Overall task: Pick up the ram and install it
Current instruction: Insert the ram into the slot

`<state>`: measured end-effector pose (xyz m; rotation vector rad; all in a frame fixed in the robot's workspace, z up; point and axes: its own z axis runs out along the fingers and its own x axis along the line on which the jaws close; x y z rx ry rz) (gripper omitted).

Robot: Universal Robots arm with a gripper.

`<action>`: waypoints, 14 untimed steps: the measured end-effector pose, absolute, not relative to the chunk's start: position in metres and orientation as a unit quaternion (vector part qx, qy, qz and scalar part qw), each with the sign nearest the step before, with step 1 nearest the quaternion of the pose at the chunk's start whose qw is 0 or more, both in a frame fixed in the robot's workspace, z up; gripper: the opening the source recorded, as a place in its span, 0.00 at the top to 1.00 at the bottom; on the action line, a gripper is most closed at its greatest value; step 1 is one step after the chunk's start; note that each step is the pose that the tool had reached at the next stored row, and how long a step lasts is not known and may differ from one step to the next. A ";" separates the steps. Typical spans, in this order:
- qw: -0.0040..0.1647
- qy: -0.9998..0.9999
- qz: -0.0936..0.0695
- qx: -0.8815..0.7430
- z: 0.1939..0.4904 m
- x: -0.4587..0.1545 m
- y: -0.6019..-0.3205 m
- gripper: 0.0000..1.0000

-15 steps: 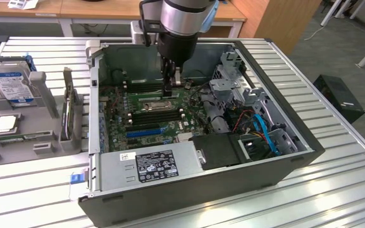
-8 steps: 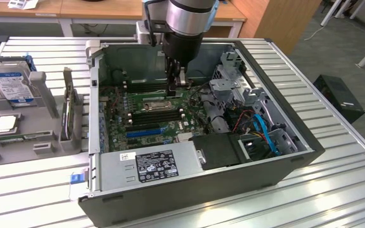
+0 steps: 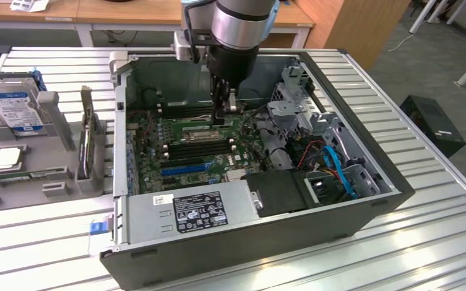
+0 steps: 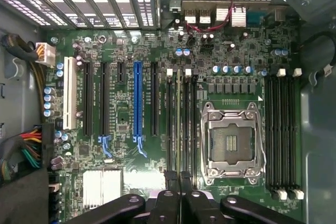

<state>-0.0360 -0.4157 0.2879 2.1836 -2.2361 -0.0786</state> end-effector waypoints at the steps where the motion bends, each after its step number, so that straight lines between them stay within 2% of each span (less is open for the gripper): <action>1: 0.008 -0.715 -0.025 0.698 0.286 -0.036 -0.416 0.88; 3: 0.007 -0.715 -0.025 0.698 0.275 -0.036 -0.416 0.88; 14: 0.007 -0.715 -0.025 0.698 0.264 -0.036 -0.416 0.88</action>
